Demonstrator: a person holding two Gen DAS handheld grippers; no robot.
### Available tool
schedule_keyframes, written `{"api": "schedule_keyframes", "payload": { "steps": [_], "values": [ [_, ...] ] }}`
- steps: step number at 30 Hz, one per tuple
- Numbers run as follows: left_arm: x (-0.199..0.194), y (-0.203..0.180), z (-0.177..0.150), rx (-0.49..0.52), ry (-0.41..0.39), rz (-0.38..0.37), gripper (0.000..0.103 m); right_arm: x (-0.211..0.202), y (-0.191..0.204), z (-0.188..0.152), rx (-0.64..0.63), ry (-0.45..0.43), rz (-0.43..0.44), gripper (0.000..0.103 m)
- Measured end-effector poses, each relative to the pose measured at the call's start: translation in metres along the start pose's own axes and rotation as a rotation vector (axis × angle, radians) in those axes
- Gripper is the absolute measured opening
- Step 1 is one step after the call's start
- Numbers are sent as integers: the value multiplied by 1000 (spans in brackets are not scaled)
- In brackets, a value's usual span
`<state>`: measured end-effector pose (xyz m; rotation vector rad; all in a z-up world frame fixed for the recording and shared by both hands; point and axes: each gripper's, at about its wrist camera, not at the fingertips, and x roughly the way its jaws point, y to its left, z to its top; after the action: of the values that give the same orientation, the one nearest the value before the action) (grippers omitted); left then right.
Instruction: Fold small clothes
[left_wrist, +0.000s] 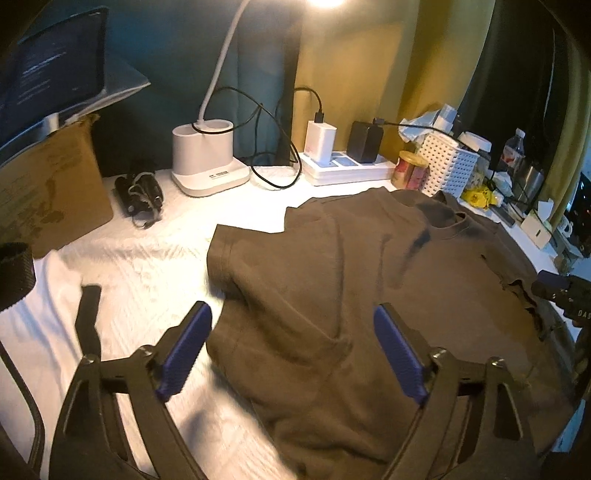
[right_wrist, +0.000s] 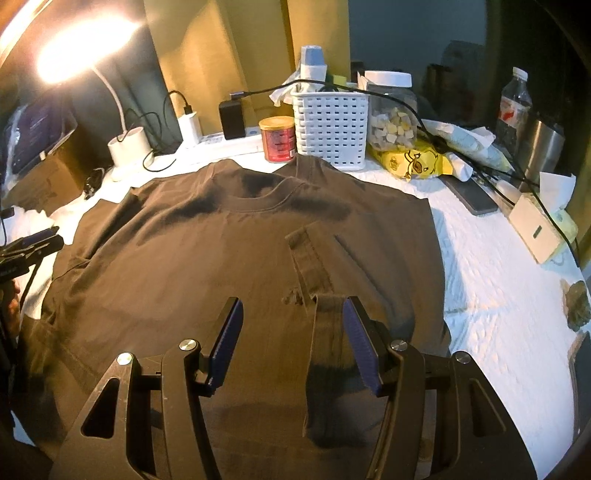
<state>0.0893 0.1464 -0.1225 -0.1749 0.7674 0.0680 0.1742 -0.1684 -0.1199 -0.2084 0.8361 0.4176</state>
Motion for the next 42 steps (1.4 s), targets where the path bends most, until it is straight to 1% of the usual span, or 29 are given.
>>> {"api": "schedule_keyframes", "payload": {
  "steps": [1,3,4,5,9,12,14,19,21,22,23,24,25,27,35,42],
  "values": [
    [5,2,3,12,4,0,83,2,0,1,-4,3,-3,60],
    [16,7,8,24,16,-3,78,6,0,3,-11,7,-8,60],
    [21,9,10,22,25,-5,77,8,-1,4,-12,9,-9,60],
    [26,12,12,19,35,-6,77,9,-1,5,-10,9,-9,60],
    [48,21,19,33,71,35,77,15,-6,6,8,5,-11,60],
    [62,28,21,7,126,15,77,21,-10,6,21,15,-10,60],
    [63,26,23,16,126,13,77,22,-11,5,22,18,-8,60],
    [65,16,23,73,143,43,76,25,-19,2,55,17,-5,60],
    [63,12,21,90,137,41,57,23,-21,1,59,11,-1,60],
    [63,11,22,98,135,40,49,22,-21,0,59,8,1,60],
    [63,10,23,109,134,37,29,21,-22,-1,60,6,6,60],
    [62,7,23,121,135,42,18,20,-24,-1,62,4,6,60],
    [62,6,24,125,139,46,18,18,-25,-2,66,2,6,60],
    [61,2,23,131,138,57,11,13,-29,-4,73,-8,7,60],
    [24,-18,28,131,34,76,11,-12,-46,-11,106,-61,-33,60],
    [3,-38,34,147,-12,71,11,-30,-55,-21,119,-85,-29,60]
  ]
}}
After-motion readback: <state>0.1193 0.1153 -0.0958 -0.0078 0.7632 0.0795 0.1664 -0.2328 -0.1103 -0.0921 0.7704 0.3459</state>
